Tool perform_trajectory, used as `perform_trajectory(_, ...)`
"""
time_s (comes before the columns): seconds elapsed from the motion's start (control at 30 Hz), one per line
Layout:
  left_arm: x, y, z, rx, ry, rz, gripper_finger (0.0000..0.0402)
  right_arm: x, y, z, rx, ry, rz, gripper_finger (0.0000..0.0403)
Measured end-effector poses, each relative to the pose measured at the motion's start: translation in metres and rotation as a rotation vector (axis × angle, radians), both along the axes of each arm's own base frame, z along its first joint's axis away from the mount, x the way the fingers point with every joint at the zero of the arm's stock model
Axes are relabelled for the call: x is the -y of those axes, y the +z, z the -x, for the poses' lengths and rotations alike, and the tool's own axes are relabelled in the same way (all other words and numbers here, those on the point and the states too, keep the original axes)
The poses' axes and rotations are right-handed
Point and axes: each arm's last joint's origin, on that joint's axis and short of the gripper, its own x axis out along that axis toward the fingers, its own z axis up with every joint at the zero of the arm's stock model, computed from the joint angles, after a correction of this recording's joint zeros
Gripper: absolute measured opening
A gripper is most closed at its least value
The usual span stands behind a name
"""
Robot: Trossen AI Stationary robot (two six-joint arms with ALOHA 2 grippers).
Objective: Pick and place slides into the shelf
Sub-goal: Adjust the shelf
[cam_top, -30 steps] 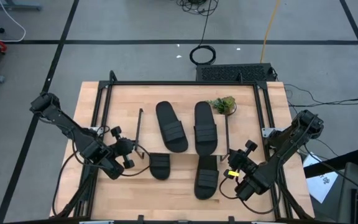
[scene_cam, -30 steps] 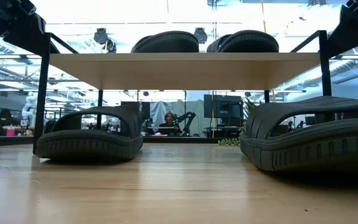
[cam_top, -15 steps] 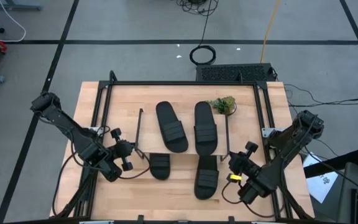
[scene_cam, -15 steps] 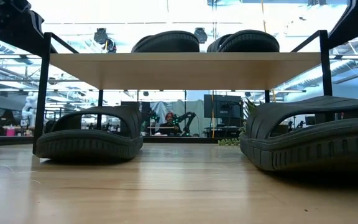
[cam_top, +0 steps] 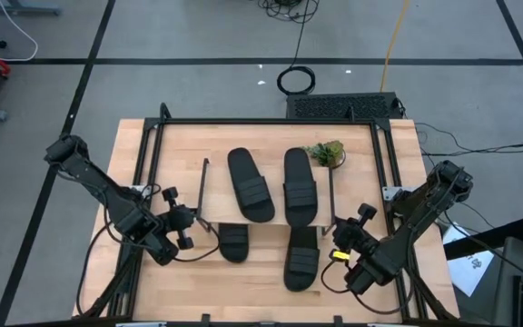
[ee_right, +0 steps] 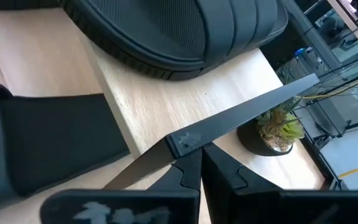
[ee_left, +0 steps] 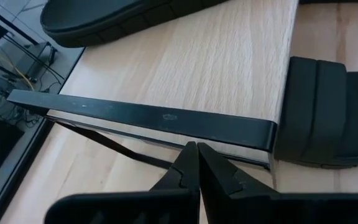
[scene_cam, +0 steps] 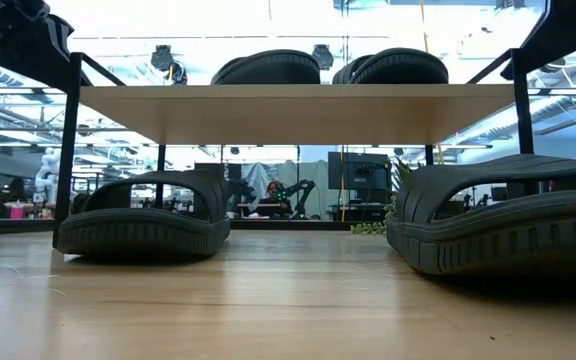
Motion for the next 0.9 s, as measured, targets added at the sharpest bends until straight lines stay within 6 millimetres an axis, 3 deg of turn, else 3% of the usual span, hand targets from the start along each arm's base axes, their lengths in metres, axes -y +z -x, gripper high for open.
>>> perform_trajectory(0.43,0.008,0.003,0.000,0.025,-0.039,0.060,0.0000,-0.003,-0.002,-0.006,0.007,0.020,-0.042,0.0000)
perform_trajectory(0.7,0.027,0.017,-0.001,0.039,-0.151,0.167,0.0000,-0.005,-0.003,-0.007,0.014,0.019,-0.074,0.0000)
perform_trajectory(0.9,0.032,0.016,-0.001,0.051,-0.158,0.174,0.0000,-0.005,-0.003,-0.008,0.023,0.018,-0.081,0.0000)
